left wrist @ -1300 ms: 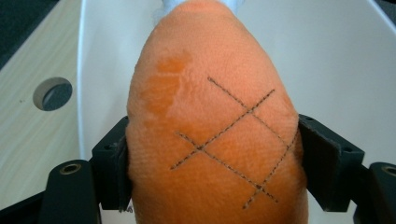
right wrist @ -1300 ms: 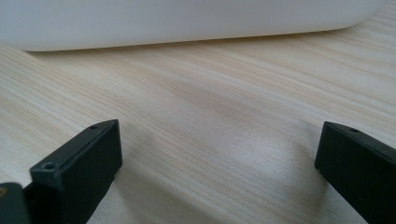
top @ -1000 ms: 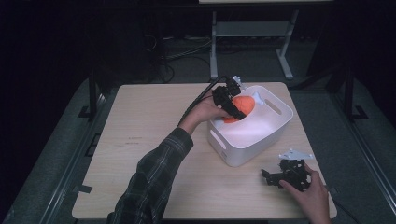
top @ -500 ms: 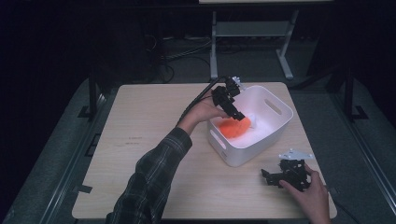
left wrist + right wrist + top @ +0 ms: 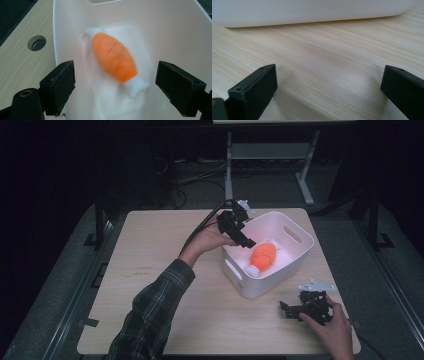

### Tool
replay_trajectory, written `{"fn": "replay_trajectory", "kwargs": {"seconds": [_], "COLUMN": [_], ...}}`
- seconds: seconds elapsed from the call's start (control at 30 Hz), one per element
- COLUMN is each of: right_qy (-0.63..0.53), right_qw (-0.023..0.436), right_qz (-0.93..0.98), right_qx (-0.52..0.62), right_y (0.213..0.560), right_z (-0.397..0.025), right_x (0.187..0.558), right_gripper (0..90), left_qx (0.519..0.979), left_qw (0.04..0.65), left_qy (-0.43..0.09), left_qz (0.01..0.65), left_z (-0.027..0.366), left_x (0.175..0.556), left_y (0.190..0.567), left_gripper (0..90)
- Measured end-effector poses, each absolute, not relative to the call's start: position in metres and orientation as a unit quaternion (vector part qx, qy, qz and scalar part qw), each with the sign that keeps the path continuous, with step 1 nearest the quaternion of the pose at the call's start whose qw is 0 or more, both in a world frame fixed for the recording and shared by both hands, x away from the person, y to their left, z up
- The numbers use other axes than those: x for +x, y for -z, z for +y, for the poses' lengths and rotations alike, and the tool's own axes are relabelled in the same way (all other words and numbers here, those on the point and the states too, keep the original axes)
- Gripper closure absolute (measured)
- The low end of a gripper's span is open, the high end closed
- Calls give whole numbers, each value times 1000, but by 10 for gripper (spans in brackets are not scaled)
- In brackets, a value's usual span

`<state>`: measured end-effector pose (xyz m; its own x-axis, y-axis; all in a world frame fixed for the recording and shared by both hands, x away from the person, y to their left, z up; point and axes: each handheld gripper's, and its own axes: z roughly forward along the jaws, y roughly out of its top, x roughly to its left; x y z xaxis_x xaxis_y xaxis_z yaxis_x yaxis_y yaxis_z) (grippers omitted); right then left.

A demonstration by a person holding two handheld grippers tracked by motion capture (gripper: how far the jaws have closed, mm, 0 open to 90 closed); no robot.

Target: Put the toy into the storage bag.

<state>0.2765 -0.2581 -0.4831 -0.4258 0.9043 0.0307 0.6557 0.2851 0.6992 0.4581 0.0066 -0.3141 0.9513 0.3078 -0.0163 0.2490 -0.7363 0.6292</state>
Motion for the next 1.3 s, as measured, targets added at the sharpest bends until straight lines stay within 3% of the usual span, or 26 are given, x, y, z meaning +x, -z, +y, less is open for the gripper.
{"fn": "replay_trajectory", "kwargs": {"seconds": [1.3], "right_qy": [-326], "right_qw": [191], "right_qz": [779], "right_qx": [500], "right_y": [483], "right_z": [-258], "right_x": [277], "right_gripper": [2], "left_qx": [896], "left_qw": [389], "left_qy": [-79], "left_qz": [199], "left_z": [99], "left_x": [412], "left_y": [310], "left_gripper": [158]}}
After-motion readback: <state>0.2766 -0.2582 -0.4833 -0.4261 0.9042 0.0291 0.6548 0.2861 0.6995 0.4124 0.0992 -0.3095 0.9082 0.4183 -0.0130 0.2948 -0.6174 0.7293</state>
